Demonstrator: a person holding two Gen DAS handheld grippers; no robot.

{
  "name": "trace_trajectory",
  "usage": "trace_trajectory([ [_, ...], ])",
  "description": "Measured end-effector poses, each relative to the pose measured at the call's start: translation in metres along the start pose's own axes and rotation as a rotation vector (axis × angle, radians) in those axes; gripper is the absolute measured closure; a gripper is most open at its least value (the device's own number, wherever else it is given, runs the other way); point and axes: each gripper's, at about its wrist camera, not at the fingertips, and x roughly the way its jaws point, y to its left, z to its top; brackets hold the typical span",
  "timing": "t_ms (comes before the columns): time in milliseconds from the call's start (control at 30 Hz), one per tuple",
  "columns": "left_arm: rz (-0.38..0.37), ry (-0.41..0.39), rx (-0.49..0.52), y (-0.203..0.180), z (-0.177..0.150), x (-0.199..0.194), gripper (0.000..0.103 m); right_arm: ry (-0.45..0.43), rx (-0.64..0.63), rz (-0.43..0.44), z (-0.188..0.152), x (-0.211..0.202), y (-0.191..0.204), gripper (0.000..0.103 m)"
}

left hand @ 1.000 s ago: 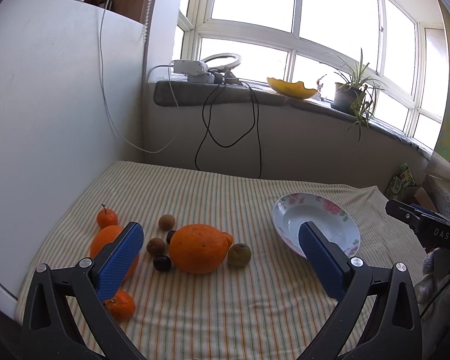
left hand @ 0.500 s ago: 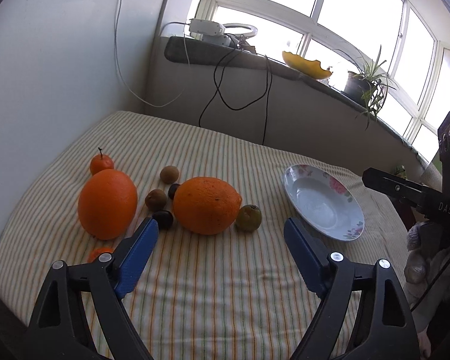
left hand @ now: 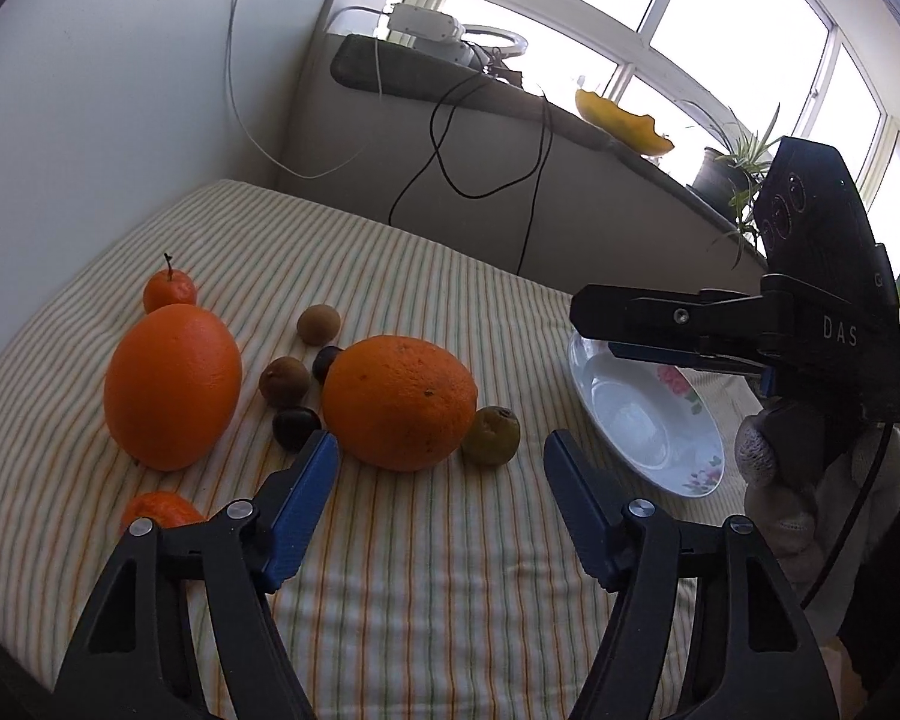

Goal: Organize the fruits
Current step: 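Move the right tool to the large orange and close around it, then lift the large orange with the right tool and carry it over the plate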

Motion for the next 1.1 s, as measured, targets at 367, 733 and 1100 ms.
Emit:
trace_trajectory([
  [367,0.016,0.060,-0.042,0.011,-0.001,0.022,0.043,0.183,0.063,0.128,0.027,0.073,-0.007,0.020],
  [733,0.024,0.084,-0.068,0.018,0.001,0.037,0.043,0.277,0.068,0.181,0.034,0.113,-0.005,0.031],
  [1100,0.025,0.074,-0.073,0.024,-0.006,0.034,0.042,0.311,0.036,0.218,0.036,0.125,0.006,0.041],
])
